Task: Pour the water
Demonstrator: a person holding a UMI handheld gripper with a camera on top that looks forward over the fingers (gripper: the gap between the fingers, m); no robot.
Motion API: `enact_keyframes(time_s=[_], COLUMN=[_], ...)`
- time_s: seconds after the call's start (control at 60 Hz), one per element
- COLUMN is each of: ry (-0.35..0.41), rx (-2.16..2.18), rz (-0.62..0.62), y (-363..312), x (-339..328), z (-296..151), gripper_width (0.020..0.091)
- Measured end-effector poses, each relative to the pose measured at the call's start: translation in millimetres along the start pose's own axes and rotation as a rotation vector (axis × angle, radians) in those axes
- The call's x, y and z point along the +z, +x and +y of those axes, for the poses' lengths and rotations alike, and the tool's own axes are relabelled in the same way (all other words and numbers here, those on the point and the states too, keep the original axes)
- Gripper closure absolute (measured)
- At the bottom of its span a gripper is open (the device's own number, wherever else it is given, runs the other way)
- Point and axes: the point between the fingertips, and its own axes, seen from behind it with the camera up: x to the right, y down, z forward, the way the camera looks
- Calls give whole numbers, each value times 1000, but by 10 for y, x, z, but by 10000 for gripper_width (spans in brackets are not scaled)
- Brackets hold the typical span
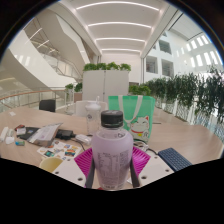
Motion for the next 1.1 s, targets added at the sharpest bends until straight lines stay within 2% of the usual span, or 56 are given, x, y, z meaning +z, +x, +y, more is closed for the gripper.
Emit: enact_keyframes(time_s=[0.083,0.1,0.15,0.217,0.3,0.333,0.533,0.6,0.65,0.683,0.75,0.8,1.1], ry=[-35,-27,-42,-53,-117,-84,-85,-98,-147,-180,-182,-189,-196], rx=[45,57,50,40,-7,-16,23,25,31,42,76,96,115], rz=[-56,-68,-94,-133,-155,-156,-162,-156,-146,-132,-122,-110,49], y=[-4,-74,-76,-159,-206,-229,-188,-184,-166,-143,-142,-160,-508], x=[-13,91,-5,24,6,-4,-24,-50,-90,-129,-258,-384,-1668], z=[209,453,388,553,831,773,807,825,902,946,902,863,469], gripper_width=[572,571,570,572,571,571,561,532,507,464,335,272,275])
